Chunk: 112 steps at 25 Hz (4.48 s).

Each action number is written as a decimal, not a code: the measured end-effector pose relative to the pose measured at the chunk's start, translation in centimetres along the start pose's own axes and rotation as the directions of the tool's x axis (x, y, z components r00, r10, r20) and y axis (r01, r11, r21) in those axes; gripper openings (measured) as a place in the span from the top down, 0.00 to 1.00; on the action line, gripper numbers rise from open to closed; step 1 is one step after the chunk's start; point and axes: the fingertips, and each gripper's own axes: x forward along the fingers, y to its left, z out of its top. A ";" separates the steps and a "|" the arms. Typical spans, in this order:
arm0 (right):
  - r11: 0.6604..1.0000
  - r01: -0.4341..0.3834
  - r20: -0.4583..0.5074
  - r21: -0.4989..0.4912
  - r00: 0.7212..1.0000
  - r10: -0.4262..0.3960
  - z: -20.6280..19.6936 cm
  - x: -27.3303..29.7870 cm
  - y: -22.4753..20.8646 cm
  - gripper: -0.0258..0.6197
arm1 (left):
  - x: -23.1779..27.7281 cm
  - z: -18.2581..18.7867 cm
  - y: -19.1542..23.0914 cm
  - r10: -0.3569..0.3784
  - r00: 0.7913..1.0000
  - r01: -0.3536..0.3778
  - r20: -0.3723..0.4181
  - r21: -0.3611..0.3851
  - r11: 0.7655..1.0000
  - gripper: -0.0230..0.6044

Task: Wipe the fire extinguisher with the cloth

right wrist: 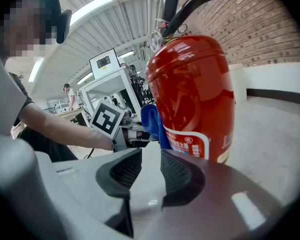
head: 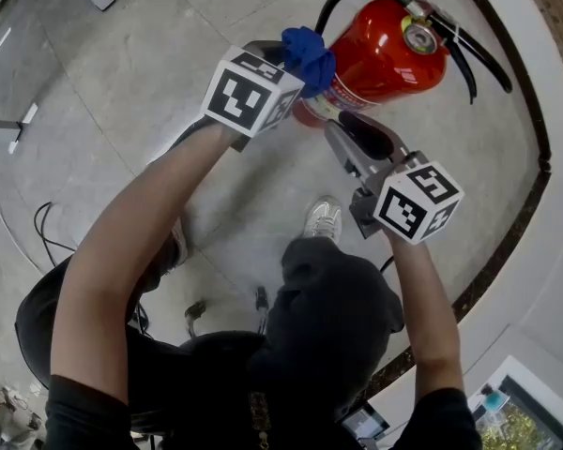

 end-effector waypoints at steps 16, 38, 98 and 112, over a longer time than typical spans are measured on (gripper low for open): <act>0.983 0.172 -0.002 0.069 0.985 -0.172 -4.0 -5.0 -5.6 0.80 | -0.1 -4.4 -4.8 -0.019 0.993 0.018 -0.114 -0.010 1.000 0.86; 0.953 0.261 -0.007 0.152 0.965 -0.263 -7.4 -11.5 -8.6 0.81 | 6.0 -5.4 -15.4 -0.057 0.995 0.042 -0.084 -0.169 0.985 0.86; 0.962 0.241 -0.091 0.128 0.969 -0.231 -9.1 -6.4 -10.4 0.96 | 4.7 -13.6 -3.3 0.141 0.952 -0.168 -0.273 -0.078 0.983 0.86; 0.953 0.252 -0.033 0.166 0.968 -0.250 -9.4 -9.8 -12.3 0.96 | 8.7 -15.1 -10.5 0.077 0.952 -0.144 -0.296 -0.212 0.967 0.86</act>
